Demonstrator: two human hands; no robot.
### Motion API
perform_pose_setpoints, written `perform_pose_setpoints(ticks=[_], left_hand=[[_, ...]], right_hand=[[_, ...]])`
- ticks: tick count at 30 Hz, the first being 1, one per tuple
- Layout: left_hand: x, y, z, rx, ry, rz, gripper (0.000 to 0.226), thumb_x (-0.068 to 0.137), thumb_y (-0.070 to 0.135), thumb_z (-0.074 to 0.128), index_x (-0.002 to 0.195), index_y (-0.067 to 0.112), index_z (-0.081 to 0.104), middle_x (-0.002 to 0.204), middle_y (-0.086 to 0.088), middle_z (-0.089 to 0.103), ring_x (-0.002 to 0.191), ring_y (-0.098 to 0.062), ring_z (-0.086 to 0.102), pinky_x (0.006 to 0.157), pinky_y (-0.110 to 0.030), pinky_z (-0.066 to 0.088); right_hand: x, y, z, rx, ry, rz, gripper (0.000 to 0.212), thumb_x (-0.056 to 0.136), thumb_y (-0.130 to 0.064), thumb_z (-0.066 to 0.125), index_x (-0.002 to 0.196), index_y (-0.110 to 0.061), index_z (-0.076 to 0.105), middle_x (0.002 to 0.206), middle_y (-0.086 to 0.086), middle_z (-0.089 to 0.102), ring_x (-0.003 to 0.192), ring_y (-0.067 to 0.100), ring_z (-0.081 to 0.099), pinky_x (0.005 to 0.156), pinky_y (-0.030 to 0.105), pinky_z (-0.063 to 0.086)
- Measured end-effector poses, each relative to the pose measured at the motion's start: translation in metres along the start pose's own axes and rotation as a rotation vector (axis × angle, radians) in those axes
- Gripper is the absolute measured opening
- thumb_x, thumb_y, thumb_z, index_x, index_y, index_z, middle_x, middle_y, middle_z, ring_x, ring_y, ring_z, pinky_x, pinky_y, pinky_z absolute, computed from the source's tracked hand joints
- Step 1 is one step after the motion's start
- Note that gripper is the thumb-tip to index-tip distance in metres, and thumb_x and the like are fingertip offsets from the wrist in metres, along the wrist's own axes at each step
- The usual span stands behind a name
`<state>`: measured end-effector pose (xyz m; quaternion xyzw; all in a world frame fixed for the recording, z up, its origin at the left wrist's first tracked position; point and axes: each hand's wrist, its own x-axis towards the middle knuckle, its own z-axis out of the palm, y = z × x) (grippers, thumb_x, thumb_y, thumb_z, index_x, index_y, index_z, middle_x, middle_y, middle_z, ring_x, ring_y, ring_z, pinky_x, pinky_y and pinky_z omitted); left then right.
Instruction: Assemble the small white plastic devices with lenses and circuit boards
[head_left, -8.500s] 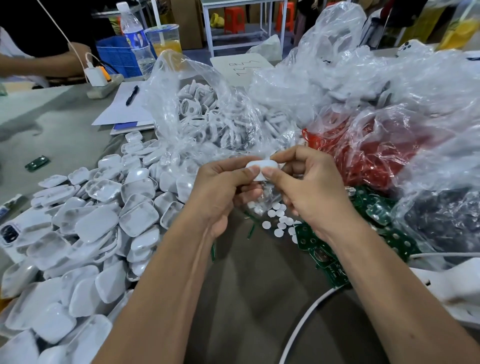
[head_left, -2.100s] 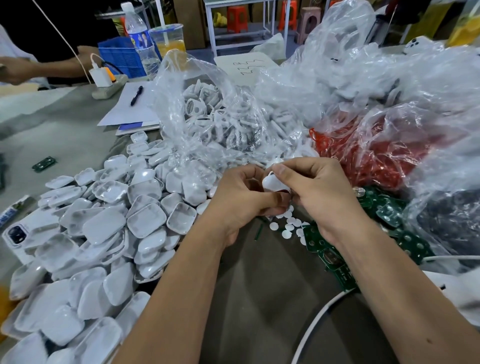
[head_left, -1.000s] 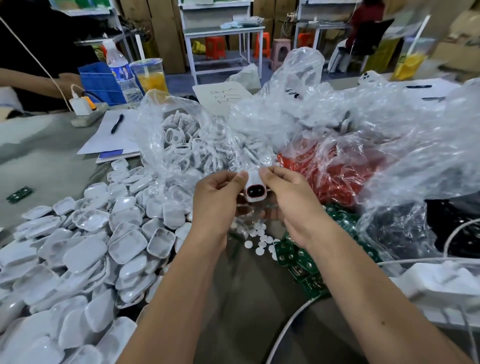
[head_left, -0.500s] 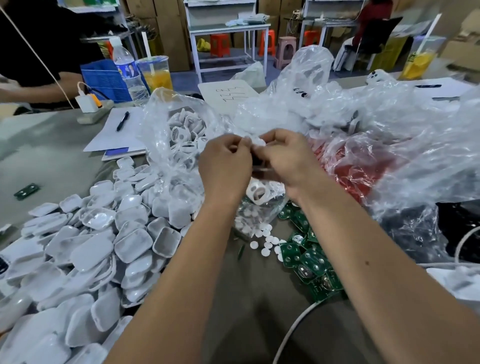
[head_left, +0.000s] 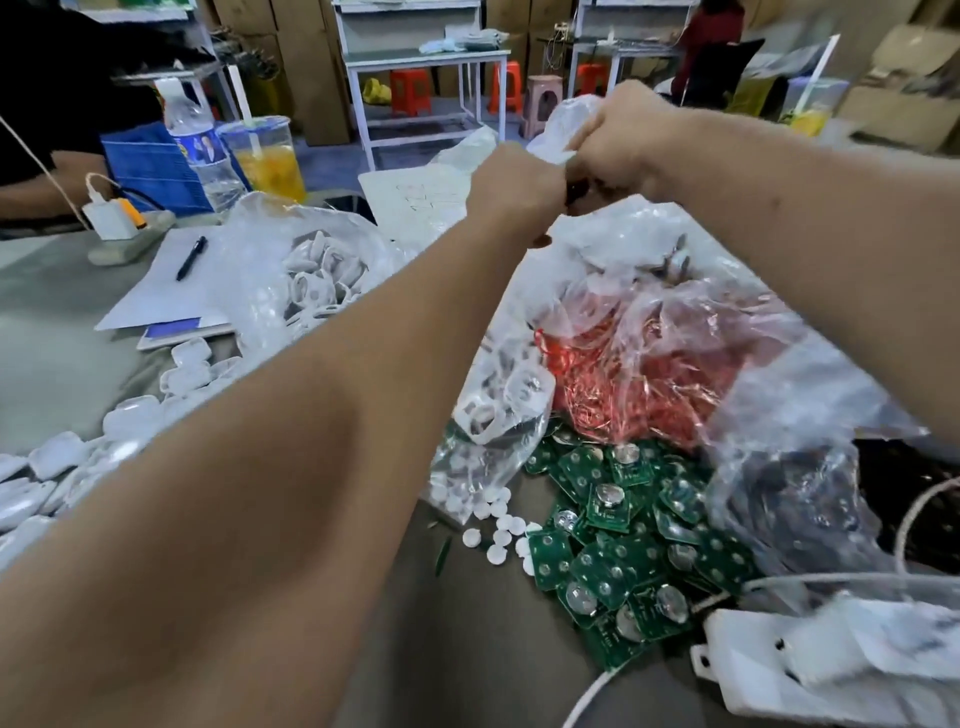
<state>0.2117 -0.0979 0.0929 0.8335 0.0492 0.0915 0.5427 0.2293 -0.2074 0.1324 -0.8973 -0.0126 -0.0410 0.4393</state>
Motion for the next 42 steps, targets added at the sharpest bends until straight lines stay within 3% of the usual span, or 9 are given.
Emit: perform_pose_setpoints(ticks=[7, 12, 16, 22, 25, 29, 31, 39, 42], left_hand=[[0.021, -0.006, 0.014, 0.227, -0.084, -0.021, 0.015, 0.093, 0.002, 0.047, 0.098, -0.003, 0.061, 0.102, -0.028, 0.066, 0.08, -0.042, 0.073, 0.07, -0.052, 0.064], [0.028, -0.015, 0.016, 0.404, -0.103, 0.004, 0.01, 0.087, 0.002, 0.043, 0.082, 0.006, 0.051, 0.088, -0.02, 0.061, 0.069, -0.036, 0.072, 0.051, -0.035, 0.06], [0.034, -0.021, 0.019, 0.427, -0.094, 0.047, 0.014, 0.085, 0.005, 0.046, 0.086, 0.006, 0.059, 0.083, -0.015, 0.059, 0.068, -0.035, 0.072, 0.061, -0.044, 0.065], [0.031, -0.024, 0.022, 0.528, -0.063, 0.107, 0.011, 0.084, 0.012, 0.05, 0.088, 0.012, 0.06, 0.095, -0.011, 0.064, 0.078, -0.033, 0.07, 0.071, -0.039, 0.064], [0.028, -0.026, 0.022, 0.558, -0.066, 0.121, 0.028, 0.083, 0.011, 0.051, 0.106, 0.012, 0.067, 0.097, -0.009, 0.063, 0.085, -0.034, 0.07, 0.079, -0.039, 0.062], [0.021, -0.025, 0.017, 0.586, -0.072, 0.165, 0.022, 0.075, 0.004, 0.049, 0.09, 0.011, 0.064, 0.08, -0.006, 0.056, 0.075, -0.029, 0.064, 0.07, -0.032, 0.059], [0.015, -0.024, 0.012, 0.588, -0.048, 0.196, 0.017, 0.077, 0.003, 0.051, 0.086, 0.011, 0.062, 0.086, -0.006, 0.058, 0.074, -0.027, 0.058, 0.065, -0.03, 0.053], [-0.031, -0.028, 0.003, 0.414, 0.043, 0.278, 0.046, 0.083, 0.002, 0.053, 0.123, 0.016, 0.071, 0.122, -0.006, 0.07, 0.114, -0.025, 0.063, 0.095, -0.034, 0.053], [-0.046, -0.035, 0.004, 0.418, -0.065, 0.293, 0.032, 0.087, 0.006, 0.055, 0.108, 0.013, 0.078, 0.113, -0.008, 0.074, 0.105, -0.027, 0.069, 0.092, -0.036, 0.056]], right_hand=[[0.048, 0.024, -0.009, -0.19, -0.103, -0.017, 0.03, 0.092, -0.001, 0.071, 0.122, 0.003, 0.067, 0.093, 0.01, 0.069, 0.07, 0.016, 0.071, 0.052, 0.02, 0.058], [0.073, 0.033, 0.006, -0.241, -0.099, 0.017, 0.029, 0.095, 0.0, 0.071, 0.123, 0.008, 0.066, 0.115, 0.028, 0.07, 0.086, 0.038, 0.074, 0.085, 0.05, 0.063], [0.08, 0.035, 0.013, -0.255, -0.139, 0.024, 0.025, 0.095, 0.004, 0.069, 0.119, 0.011, 0.065, 0.096, 0.023, 0.066, 0.065, 0.03, 0.069, 0.061, 0.041, 0.065], [0.084, 0.037, 0.015, -0.319, -0.129, -0.041, 0.028, 0.092, -0.004, 0.077, 0.115, 0.01, 0.071, 0.097, 0.025, 0.073, 0.081, 0.035, 0.074, 0.09, 0.049, 0.062], [0.08, 0.04, 0.015, -0.531, -0.055, -0.189, 0.026, 0.088, -0.017, 0.083, 0.109, -0.003, 0.079, 0.099, 0.008, 0.075, 0.09, 0.026, 0.071, 0.087, 0.037, 0.058], [0.076, 0.043, 0.013, -0.598, 0.111, -0.244, 0.019, 0.089, -0.022, 0.082, 0.105, -0.011, 0.082, 0.11, 0.003, 0.078, 0.104, 0.023, 0.069, 0.081, 0.031, 0.052], [0.072, 0.044, 0.01, -0.562, 0.165, -0.229, 0.013, 0.091, -0.014, 0.077, 0.103, -0.011, 0.083, 0.108, 0.004, 0.078, 0.103, 0.022, 0.07, 0.078, 0.028, 0.051], [0.019, 0.043, -0.011, -0.62, 0.124, -0.38, 0.017, 0.092, -0.006, 0.066, 0.097, -0.011, 0.083, 0.098, 0.007, 0.079, 0.095, 0.021, 0.069, 0.088, 0.034, 0.056], [-0.015, 0.043, -0.013, -0.701, -0.024, -0.475, 0.011, 0.09, -0.012, 0.07, 0.09, -0.013, 0.08, 0.074, -0.004, 0.068, 0.078, 0.018, 0.064, 0.078, 0.033, 0.055]])
